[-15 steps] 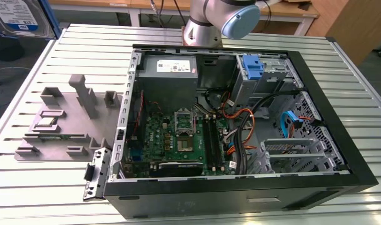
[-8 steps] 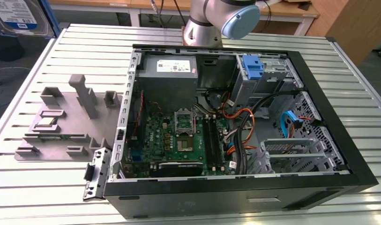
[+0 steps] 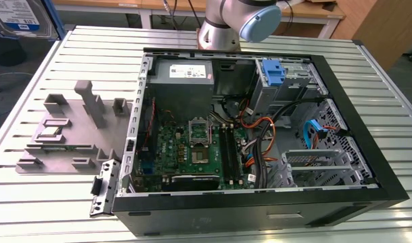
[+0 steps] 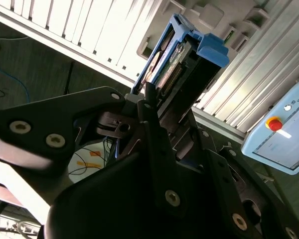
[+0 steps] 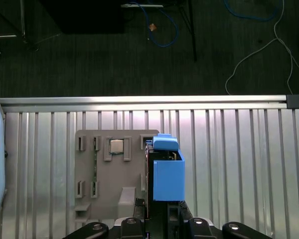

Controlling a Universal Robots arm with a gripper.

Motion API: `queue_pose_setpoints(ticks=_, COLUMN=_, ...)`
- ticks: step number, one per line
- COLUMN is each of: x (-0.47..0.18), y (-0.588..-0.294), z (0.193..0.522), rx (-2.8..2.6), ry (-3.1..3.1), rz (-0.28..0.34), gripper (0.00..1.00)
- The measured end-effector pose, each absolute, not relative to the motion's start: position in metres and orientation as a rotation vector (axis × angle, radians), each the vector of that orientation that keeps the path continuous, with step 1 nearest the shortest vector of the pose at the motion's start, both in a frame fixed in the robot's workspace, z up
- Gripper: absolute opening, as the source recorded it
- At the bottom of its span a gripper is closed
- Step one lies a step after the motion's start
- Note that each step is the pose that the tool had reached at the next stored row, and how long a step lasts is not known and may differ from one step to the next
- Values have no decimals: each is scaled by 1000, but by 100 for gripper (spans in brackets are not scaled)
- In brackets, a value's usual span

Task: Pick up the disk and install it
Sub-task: 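Pick up the disk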

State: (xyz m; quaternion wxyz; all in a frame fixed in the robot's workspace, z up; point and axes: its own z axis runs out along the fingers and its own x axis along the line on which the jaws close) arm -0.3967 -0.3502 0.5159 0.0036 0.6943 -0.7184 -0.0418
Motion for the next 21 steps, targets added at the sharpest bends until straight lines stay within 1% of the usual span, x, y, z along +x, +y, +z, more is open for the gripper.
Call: queue_pose_setpoints(ticks=21, x=-395, y=-350, z=521, rx=2176, ry=-2252, rz=-131, gripper=35)
